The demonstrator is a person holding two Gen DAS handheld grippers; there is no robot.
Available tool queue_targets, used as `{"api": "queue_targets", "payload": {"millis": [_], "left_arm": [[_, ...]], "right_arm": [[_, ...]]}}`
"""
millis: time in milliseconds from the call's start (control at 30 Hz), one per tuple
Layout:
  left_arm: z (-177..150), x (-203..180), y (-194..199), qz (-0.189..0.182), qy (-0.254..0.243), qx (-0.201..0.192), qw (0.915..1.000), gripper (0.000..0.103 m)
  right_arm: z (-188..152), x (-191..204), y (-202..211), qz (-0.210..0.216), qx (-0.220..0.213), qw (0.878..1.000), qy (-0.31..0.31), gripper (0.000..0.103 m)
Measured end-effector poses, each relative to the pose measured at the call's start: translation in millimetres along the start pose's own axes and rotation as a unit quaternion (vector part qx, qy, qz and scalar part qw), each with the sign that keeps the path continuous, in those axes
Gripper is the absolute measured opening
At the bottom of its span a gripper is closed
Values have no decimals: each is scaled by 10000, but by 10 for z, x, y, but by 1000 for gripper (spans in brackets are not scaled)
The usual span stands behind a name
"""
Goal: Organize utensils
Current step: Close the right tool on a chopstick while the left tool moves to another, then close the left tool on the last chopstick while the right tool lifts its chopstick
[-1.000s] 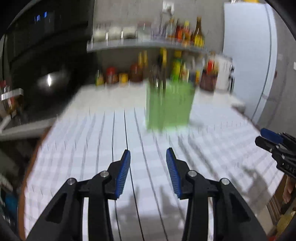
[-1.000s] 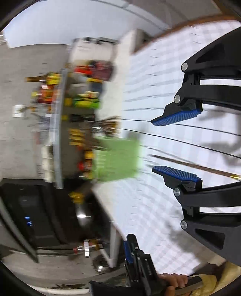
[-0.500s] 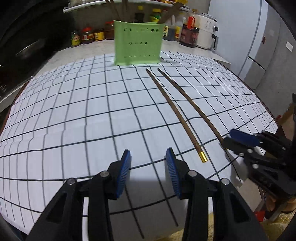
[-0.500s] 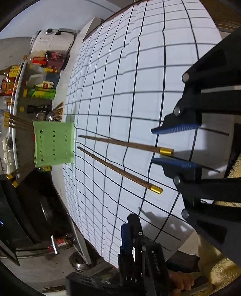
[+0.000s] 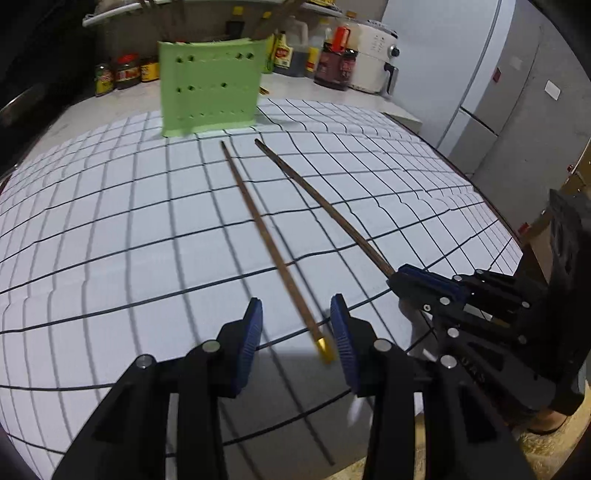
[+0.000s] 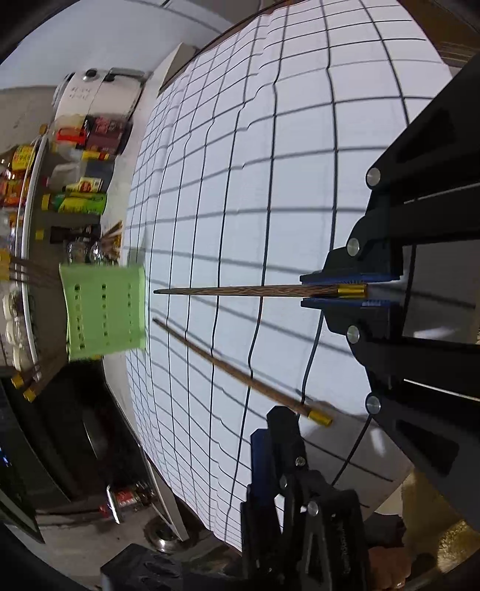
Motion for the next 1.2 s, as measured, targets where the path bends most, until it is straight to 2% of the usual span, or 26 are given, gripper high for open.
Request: {"api": "queue_targets", "payload": {"millis": [67, 233, 300, 400, 533, 633, 733, 867, 1000, 1200], "left_arm": [[19, -37, -48, 79, -36, 53, 9999, 26], [41, -106, -99, 531, -310, 63, 9981, 13], [37, -75, -87, 739, -430, 69, 9963, 11], [31, 128, -42, 1284, -387, 75, 9909, 9], [-31, 446, 49, 1571, -334, 113, 9869, 7], [-92, 594, 118, 1485, -271, 54, 9885, 7], [-184, 681, 188, 1171, -76, -119, 9930, 9], [-320, 686, 248, 899, -58, -301, 9955, 25], [-390, 622, 240, 986, -146, -377, 9943, 27], [-403, 639, 256, 885, -82, -471, 9949, 27]], "right_arm": [[-11, -28, 5, -17, -8, 10000, -10, 7], [-27, -27, 10, 0, -73, 10000, 16, 7], [-19, -17, 1, -13, -106, 9999, 52, 7], [1, -2, -14, 3, -125, 9999, 60, 7], [34, -3, -33, 104, -159, 9998, 99, 7], [35, -8, -45, 258, -235, 9993, 104, 9], [-7, 16, -21, 236, -302, 9991, 196, 9], [-107, 72, 46, 277, -324, 9985, 355, 25], [-191, 130, 90, 18, -370, 9983, 453, 26], [-147, 141, 45, 24, -520, 9981, 321, 24]]}}
Point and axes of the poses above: each gripper's, at about its wrist camera, not at the fingertips, and y roughly against the way its jaws point, x to its left, z to its top, the point moved 4 cm from there along -y, roughly the way its jaws point, and after that the axes turned 12 degrees about x, right-handed, at the moved point
